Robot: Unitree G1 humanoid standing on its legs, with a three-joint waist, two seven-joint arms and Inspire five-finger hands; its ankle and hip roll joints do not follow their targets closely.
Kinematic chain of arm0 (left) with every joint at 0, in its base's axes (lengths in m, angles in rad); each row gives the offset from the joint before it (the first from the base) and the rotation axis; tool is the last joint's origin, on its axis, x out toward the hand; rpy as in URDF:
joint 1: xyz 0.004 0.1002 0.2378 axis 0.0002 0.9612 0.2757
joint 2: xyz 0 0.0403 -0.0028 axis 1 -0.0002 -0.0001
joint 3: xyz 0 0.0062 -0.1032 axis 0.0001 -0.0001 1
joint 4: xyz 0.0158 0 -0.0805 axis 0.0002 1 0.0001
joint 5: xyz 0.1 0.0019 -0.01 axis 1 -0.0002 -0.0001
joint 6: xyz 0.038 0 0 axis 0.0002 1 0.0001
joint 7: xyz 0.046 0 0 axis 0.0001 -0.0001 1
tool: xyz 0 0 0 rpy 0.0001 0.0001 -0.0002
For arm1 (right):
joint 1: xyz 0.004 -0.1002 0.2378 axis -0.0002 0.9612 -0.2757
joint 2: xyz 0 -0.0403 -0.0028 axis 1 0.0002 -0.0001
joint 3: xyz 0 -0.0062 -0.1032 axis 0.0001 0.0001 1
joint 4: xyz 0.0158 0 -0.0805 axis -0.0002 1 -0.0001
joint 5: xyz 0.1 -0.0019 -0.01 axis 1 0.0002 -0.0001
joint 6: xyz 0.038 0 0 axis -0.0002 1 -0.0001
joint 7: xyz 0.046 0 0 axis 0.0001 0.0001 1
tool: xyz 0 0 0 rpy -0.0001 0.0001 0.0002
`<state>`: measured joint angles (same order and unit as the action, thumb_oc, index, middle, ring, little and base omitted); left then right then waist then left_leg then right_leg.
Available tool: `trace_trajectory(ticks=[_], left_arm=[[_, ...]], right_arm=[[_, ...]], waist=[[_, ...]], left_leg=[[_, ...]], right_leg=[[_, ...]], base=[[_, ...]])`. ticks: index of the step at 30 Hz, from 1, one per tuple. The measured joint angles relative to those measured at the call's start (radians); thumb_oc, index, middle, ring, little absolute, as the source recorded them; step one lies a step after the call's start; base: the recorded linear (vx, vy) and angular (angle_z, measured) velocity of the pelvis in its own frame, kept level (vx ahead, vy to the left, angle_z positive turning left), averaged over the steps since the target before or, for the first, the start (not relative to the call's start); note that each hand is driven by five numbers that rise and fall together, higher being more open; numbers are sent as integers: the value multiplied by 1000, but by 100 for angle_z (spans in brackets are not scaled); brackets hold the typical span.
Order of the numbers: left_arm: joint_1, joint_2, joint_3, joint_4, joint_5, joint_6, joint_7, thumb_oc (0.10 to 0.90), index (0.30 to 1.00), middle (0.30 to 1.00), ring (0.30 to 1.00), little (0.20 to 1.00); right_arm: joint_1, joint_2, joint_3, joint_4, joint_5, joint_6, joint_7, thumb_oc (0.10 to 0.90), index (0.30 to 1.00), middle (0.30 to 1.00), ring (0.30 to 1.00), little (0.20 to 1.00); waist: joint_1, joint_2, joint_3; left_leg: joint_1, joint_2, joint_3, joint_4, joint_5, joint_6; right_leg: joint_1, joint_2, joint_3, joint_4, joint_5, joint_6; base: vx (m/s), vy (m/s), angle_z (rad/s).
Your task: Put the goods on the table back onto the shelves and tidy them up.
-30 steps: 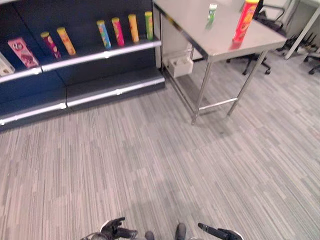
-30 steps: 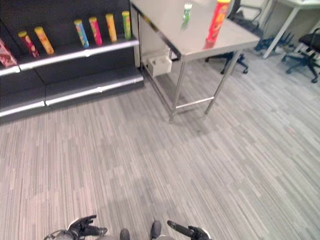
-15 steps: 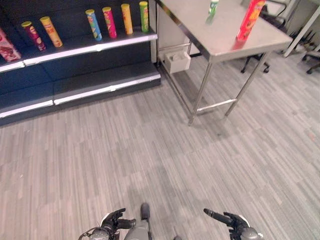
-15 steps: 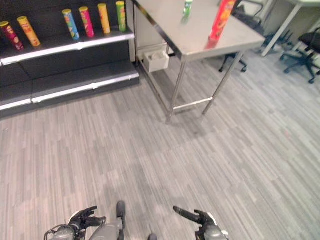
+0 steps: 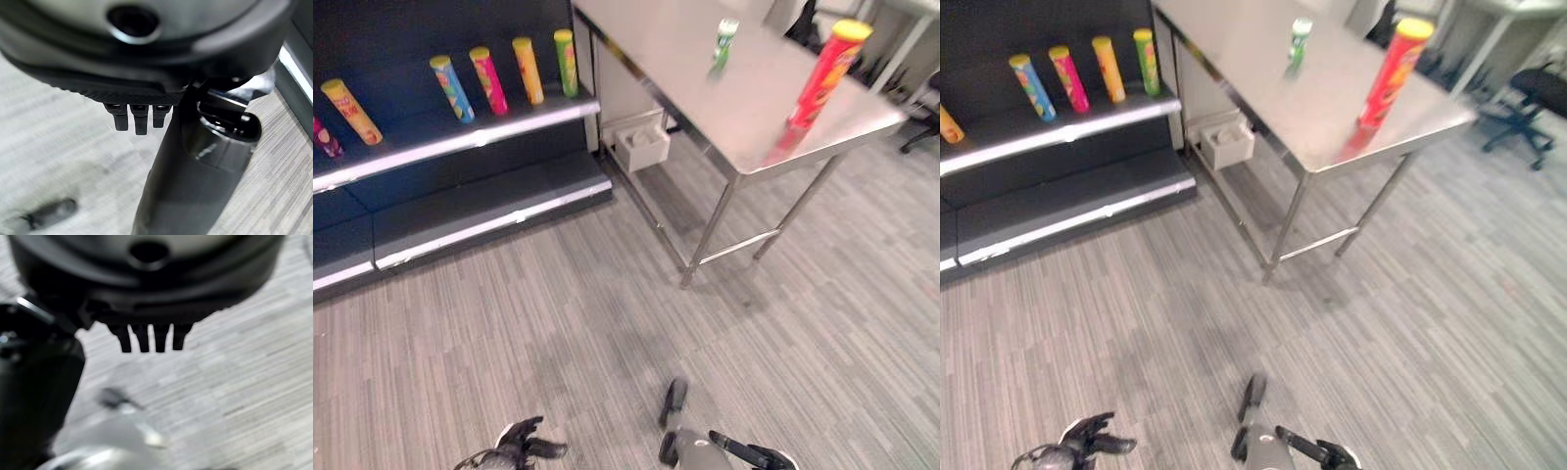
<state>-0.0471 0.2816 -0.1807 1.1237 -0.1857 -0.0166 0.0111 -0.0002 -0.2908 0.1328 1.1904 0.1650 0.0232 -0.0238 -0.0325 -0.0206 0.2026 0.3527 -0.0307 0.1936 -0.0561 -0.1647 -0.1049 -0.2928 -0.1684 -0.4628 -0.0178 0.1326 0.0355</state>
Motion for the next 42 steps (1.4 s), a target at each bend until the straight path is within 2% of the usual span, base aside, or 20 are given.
trace_trajectory(ticks=[4,8,9,10,12,13,14,16,18,20,21,22,25,28,31,33,34,36,38,42], left_arm=[[-4,-36,-12,-9,4,-4,-5,800,900,900,900,900],[-11,-36,-13,-50,3,-11,-7,800,900,900,900,900],[-11,-40,-13,-55,1,-10,-7,800,900,900,900,900],[-10,-41,-13,-55,-2,-9,-4,800,900,900,900,900],[-7,-31,-14,-71,-10,-10,1,800,900,900,900,900],[0,-32,-13,-71,-14,-3,-2,800,900,900,900,900],[-17,-22,-15,-73,-20,-2,-1,800,900,900,900,900],[-30,-15,-16,-83,-20,-2,1,800,900,900,900,900],[-30,-15,-16,-82,-20,-3,1,800,900,900,900,900],[-23,-23,-12,-73,-38,-4,0,800,900,900,900,900],[-19,-26,-16,-73,-47,-10,1,800,900,900,900,900],[-4,-27,-22,-71,-46,-11,2,800,900,900,900,900],[-22,-11,-15,-22,-38,-9,2,800,900,900,900,900],[35,-6,5,35,-17,-8,1,800,900,900,900,900],[6,5,-3,34,-18,-9,1,800,900,900,900,900],[-2,25,-3,31,-18,-9,2,800,900,900,900,900],[-14,60,-5,35,-18,-9,3,800,900,900,900,900],[-9,67,-6,35,-18,-9,2,800,900,900,900,900],[-4,48,6,44,-18,-8,3,800,900,900,900,900],[26,51,56,53,-18,-5,6,800,900,900,900,900]], right_arm=[[-33,-25,37,-4,-3,7,1,800,900,900,900,900],[-72,-52,56,-72,-3,-20,-2,800,900,900,900,900],[-83,-59,55,-82,-3,-24,-2,800,900,900,900,900],[-86,-57,56,-79,-2,-21,-3,800,900,900,900,900],[-76,-43,60,-79,-1,-20,-3,800,900,900,900,900],[-79,-43,76,-71,0,-20,-5,800,900,900,900,900],[-84,-43,75,-56,0,-18,-7,800,900,900,900,900],[-88,-44,77,-57,2,-17,-12,800,900,900,900,900],[-86,-44,79,-51,2,-15,-14,800,900,900,900,900],[-101,-50,96,-23,1,-19,-15,800,900,900,900,900],[-69,-52,100,-19,-3,-19,-14,800,900,900,900,900],[-46,-52,99,-13,-4,-21,-18,800,900,900,900,900],[-8,-18,93,14,-18,-13,-13,800,900,900,900,900],[-5,13,96,19,-27,-25,0,800,900,900,900,900],[-33,12,97,21,-33,-19,1,800,900,900,900,900],[-35,17,96,19,-33,-18,6,800,900,900,900,900],[-49,30,95,10,-30,-18,7,800,900,900,900,900],[-44,32,91,12,-28,-15,4,800,900,900,900,900],[-28,30,49,14,-24,-14,5,800,900,900,900,900],[-27,31,4,-2,-19,-13,8,800,900,900,900,900]], waist=[[-5,36,-8],[12,11,-9],[11,11,-8],[18,5,-8],[37,-26,-9],[41,-43,1],[44,-49,9],[45,-52,24],[47,-42,32],[52,-13,50],[51,17,39],[38,33,22],[31,-12,11],[45,-10,-38],[46,11,-27],[46,-11,-9],[45,-52,30],[50,-63,38],[66,-47,40],[70,-62,29]], left_leg=[[8,107,-41,162,63,-81],[-90,152,-40,254,55,-62],[-137,153,-47,282,103,-68],[-213,177,-70,472,118,-88],[-402,203,-134,827,293,-118],[-537,238,-112,940,270,-82],[-621,253,-73,891,239,-45],[-615,239,-8,566,196,-15],[-609,200,-26,308,207,-29],[-593,130,-128,-7,267,-72],[-582,131,-122,73,297,-31],[-532,121,-118,43,380,55],[-432,34,-75,-36,371,131],[-358,38,10,-41,286,128],[-358,51,15,-36,280,159],[-346,45,15,-36,275,183],[-334,30,14,-36,270,195],[-331,32,16,-37,263,202],[-325,37,30,-40,247,167],[-322,39,32,-36,239,123]], right_leg=[[79,62,-17,80,17,-90],[155,117,1,20,-20,-154],[187,137,4,-7,-48,-154],[227,159,6,-34,-55,-147],[275,168,5,-59,-74,-152],[311,172,4,-62,-93,-172],[336,173,8,-67,-114,-177],[367,174,25,-75,-136,-147],[384,180,35,-74,-143,-135],[427,187,79,-75,-162,-101],[479,196,106,-76,-190,-66],[511,195,135,-75,-218,-21],[541,92,122,-41,-214,46],[525,56,151,81,-233,69],[369,16,167,371,-258,99],[245,-44,166,614,-276,145],[151,-93,172,652,-285,175],[108,-118,168,532,-241,176],[179,-185,67,268,-179,148],[266,-198,126,-27,-39,215]], base=[[291,-253,19],[177,-236,-7],[185,-368,-5],[118,-253,5],[139,-203,-5],[306,-124,-15],[315,-35,0],[183,100,-7],[140,124,-30],[150,67,-96],[101,50,-124],[248,219,-84],[281,315,-30],[55,182,-82],[-23,151,-15],[-19,83,7],[55,-88,21],[68,-199,17],[131,-190,-6],[143,-187,-9]])
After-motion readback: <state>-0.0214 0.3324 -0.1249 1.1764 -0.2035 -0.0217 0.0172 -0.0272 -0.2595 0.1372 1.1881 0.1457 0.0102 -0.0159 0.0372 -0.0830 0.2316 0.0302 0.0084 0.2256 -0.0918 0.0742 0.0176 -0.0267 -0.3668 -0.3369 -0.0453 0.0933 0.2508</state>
